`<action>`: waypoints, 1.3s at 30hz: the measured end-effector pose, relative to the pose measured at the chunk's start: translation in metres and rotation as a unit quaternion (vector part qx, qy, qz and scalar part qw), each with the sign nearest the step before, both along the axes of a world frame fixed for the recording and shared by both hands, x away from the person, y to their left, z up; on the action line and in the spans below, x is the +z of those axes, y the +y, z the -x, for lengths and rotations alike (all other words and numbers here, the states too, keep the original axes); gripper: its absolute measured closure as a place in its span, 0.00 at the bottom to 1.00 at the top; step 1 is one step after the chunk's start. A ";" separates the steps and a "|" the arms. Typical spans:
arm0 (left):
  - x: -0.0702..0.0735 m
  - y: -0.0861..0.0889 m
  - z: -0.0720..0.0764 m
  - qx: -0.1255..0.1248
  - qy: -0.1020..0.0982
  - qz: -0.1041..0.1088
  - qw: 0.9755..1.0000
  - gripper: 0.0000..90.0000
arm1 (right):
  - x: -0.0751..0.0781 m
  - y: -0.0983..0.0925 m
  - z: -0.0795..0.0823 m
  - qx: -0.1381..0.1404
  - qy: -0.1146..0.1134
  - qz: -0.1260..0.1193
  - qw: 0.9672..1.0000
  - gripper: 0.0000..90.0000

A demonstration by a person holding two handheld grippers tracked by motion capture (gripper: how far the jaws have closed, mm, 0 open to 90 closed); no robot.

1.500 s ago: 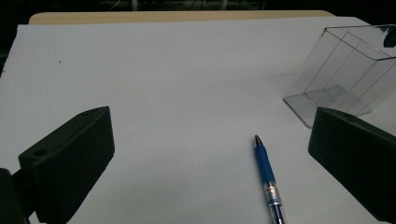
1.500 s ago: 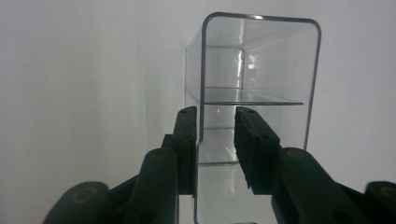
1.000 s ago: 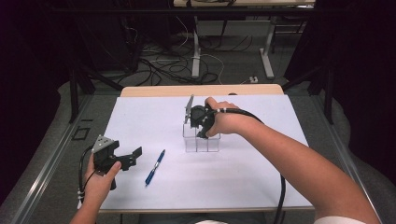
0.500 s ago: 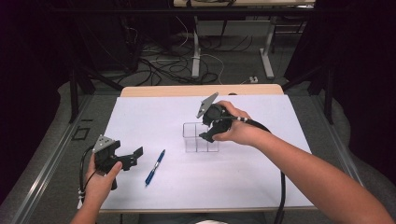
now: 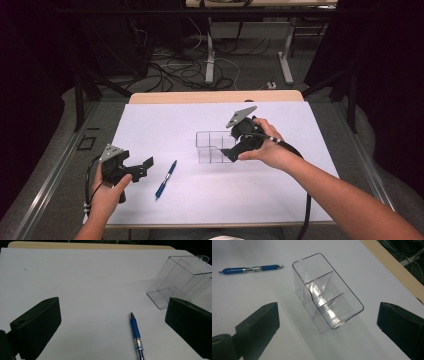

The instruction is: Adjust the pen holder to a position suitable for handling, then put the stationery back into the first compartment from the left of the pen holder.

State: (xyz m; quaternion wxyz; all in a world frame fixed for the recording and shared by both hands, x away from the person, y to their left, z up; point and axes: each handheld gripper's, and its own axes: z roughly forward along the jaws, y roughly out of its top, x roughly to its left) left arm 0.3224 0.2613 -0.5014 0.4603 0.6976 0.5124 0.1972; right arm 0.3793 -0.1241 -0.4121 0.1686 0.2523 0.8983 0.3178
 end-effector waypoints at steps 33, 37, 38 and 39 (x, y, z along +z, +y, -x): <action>0.016 -0.004 -0.005 -0.013 0.012 0.018 1.000 0.02 | -0.066 -0.117 0.047 -0.195 -0.048 -0.202 0.959 0.00; 0.020 -0.006 -0.007 -0.013 0.018 0.022 1.000 0.04 | -0.070 -0.124 0.050 -0.203 -0.036 -0.210 0.956 0.00; 0.021 -0.006 -0.007 -0.015 0.020 0.022 0.999 0.08 | -0.070 -0.126 0.049 -0.205 -0.035 -0.212 0.955 0.00; 0.022 -0.007 -0.008 -0.014 0.020 0.022 0.999 0.10 | -0.070 -0.131 0.050 -0.212 -0.029 -0.218 0.952 0.00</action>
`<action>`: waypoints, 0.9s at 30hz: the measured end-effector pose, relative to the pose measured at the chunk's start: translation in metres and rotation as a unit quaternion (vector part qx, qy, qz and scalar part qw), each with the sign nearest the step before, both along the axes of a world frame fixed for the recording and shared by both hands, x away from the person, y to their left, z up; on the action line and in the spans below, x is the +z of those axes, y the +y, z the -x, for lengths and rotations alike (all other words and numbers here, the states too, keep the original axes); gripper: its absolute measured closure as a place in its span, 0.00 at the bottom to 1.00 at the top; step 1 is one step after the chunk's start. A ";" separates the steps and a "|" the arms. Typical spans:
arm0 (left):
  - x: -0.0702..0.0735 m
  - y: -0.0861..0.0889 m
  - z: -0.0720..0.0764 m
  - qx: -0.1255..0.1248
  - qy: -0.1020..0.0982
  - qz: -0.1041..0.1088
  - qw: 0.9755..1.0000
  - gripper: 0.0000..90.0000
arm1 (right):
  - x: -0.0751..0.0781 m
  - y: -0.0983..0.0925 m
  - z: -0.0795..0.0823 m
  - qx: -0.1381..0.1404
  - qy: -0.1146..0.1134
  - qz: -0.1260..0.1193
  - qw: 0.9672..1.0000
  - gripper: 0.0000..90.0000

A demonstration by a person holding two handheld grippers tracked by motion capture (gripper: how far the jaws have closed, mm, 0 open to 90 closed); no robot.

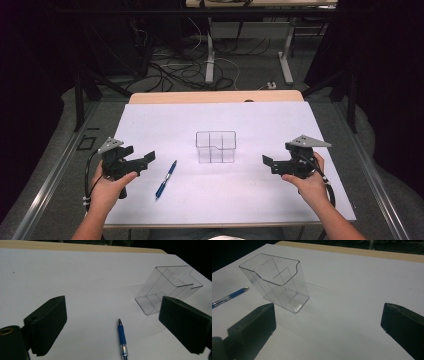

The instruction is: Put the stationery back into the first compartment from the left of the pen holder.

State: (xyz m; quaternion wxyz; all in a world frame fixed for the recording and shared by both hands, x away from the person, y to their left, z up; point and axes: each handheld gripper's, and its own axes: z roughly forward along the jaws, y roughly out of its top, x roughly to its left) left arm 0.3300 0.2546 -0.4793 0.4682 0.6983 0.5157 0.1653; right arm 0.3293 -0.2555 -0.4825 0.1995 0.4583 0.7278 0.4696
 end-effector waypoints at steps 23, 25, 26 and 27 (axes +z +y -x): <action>0.016 -0.025 -0.024 -0.005 0.077 0.005 0.997 0.39 | -0.012 -0.024 -0.007 -0.055 0.022 0.000 0.998 0.00; 0.017 -0.027 -0.026 -0.003 0.086 0.005 0.996 0.42 | -0.012 -0.025 -0.007 -0.052 0.026 0.002 0.998 0.00; 0.017 -0.028 -0.027 -0.005 0.090 0.004 0.996 0.43 | -0.013 -0.025 -0.007 -0.052 0.027 0.003 0.998 0.00; 0.017 -0.030 -0.028 -0.003 0.091 0.004 0.996 0.43 | -0.013 -0.025 -0.007 -0.052 0.027 0.003 0.998 0.00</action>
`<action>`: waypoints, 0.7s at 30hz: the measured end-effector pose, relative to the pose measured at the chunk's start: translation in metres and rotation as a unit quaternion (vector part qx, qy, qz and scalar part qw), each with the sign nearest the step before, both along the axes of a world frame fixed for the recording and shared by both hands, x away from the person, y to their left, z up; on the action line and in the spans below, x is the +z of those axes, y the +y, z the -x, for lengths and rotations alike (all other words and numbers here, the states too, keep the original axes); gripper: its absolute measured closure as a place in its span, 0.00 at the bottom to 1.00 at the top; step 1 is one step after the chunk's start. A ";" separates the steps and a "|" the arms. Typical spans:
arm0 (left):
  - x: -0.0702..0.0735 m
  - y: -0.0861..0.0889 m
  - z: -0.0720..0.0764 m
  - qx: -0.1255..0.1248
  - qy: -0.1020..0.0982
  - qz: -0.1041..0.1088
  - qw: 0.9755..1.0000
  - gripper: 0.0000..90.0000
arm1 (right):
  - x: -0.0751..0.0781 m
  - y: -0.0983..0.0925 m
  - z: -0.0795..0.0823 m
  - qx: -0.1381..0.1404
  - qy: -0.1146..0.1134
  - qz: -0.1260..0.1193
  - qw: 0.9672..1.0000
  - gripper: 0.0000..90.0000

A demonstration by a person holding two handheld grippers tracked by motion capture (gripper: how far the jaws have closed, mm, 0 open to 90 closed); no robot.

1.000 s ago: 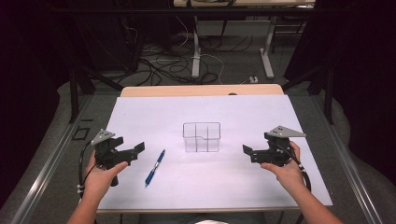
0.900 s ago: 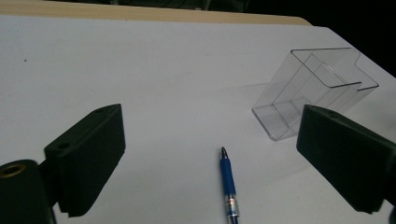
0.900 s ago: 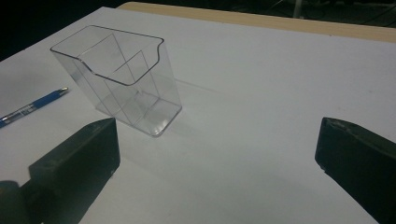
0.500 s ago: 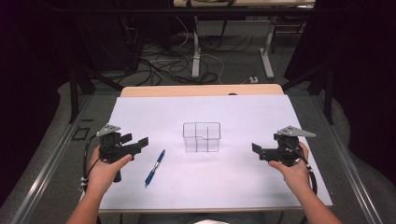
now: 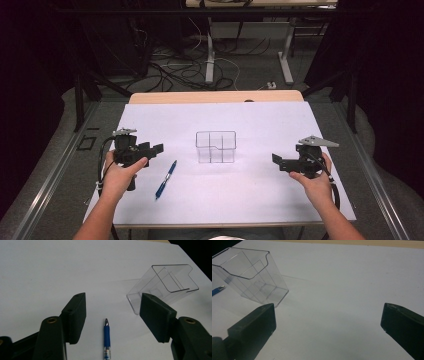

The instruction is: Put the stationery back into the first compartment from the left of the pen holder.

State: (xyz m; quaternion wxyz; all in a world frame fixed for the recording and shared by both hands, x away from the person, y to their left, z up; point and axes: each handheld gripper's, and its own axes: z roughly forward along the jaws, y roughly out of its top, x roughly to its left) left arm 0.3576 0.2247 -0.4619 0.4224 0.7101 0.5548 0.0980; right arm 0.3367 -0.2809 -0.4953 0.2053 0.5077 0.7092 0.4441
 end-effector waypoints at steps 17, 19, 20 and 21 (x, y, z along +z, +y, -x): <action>-0.014 -0.021 -0.021 -0.012 0.060 -0.006 0.998 0.47 | -0.005 0.004 -0.001 0.008 0.004 0.005 1.000 0.01; -0.018 -0.023 -0.023 -0.011 0.066 -0.008 0.998 0.47 | -0.006 0.005 -0.002 0.006 0.008 0.010 1.000 0.01; -0.019 -0.024 -0.024 -0.016 0.073 -0.010 0.997 0.47 | -0.007 0.005 -0.002 0.007 0.009 0.010 1.000 0.01; -0.021 -0.025 -0.025 -0.019 0.077 -0.014 0.997 0.47 | -0.007 0.005 -0.003 0.007 0.010 0.010 1.000 0.01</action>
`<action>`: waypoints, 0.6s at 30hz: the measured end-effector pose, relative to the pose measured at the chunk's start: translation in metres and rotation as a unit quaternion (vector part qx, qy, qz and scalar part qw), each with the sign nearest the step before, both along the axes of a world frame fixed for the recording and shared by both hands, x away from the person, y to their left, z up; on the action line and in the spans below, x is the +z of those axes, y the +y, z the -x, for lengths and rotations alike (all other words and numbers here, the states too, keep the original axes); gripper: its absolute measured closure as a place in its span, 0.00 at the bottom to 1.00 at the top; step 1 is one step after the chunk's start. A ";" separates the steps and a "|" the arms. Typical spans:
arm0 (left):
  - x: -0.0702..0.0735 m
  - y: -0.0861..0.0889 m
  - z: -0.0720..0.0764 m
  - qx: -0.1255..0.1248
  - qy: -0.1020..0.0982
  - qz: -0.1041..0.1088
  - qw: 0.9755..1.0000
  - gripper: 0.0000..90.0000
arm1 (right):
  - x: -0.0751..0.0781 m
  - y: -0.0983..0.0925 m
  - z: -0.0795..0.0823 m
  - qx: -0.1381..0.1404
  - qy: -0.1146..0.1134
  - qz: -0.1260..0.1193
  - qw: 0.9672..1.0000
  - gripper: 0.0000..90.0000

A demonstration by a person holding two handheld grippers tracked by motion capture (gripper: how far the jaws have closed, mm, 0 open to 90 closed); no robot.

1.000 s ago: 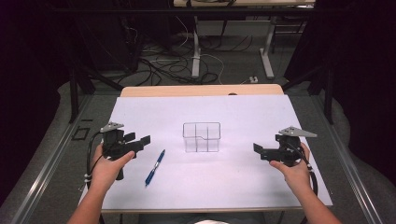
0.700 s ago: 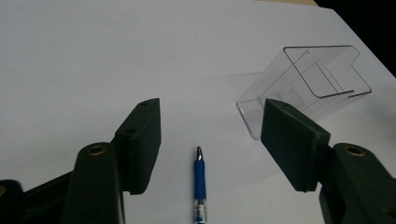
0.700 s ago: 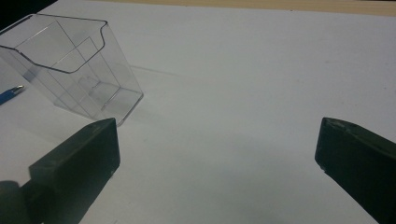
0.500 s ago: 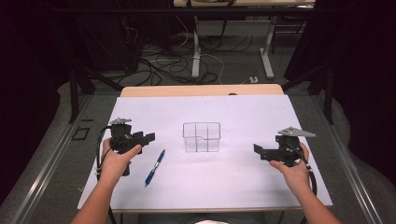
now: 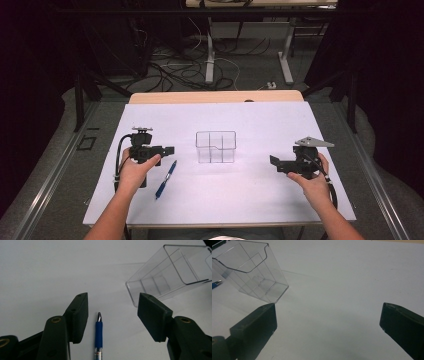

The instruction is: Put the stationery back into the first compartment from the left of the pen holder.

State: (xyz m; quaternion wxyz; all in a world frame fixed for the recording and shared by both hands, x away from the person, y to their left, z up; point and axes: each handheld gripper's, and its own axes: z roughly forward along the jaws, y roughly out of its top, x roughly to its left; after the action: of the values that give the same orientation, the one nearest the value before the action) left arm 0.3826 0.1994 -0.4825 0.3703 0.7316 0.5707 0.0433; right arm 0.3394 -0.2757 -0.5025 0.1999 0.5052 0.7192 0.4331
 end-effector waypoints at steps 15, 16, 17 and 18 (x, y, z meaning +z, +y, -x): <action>-0.021 -0.017 -0.010 -0.032 0.073 -0.069 0.994 0.64 | -0.001 0.001 0.000 0.001 0.004 0.002 1.000 0.02; -0.022 -0.017 -0.011 -0.035 0.076 -0.074 0.994 0.64 | -0.001 0.001 0.000 0.001 0.004 0.002 1.000 0.02; -0.024 -0.017 -0.011 -0.037 0.079 -0.076 0.993 0.65 | -0.001 0.001 0.000 0.001 0.004 0.001 1.000 0.02; -0.025 -0.018 -0.011 -0.040 0.087 -0.080 0.992 0.67 | -0.001 0.000 -0.001 0.003 0.003 0.004 1.000 0.02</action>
State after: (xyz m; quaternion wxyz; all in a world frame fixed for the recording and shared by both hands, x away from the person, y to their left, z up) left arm 0.3940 0.1815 -0.5076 0.2605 0.7824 0.5656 0.0097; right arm 0.3402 -0.2753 -0.5035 0.1988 0.5032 0.7231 0.4293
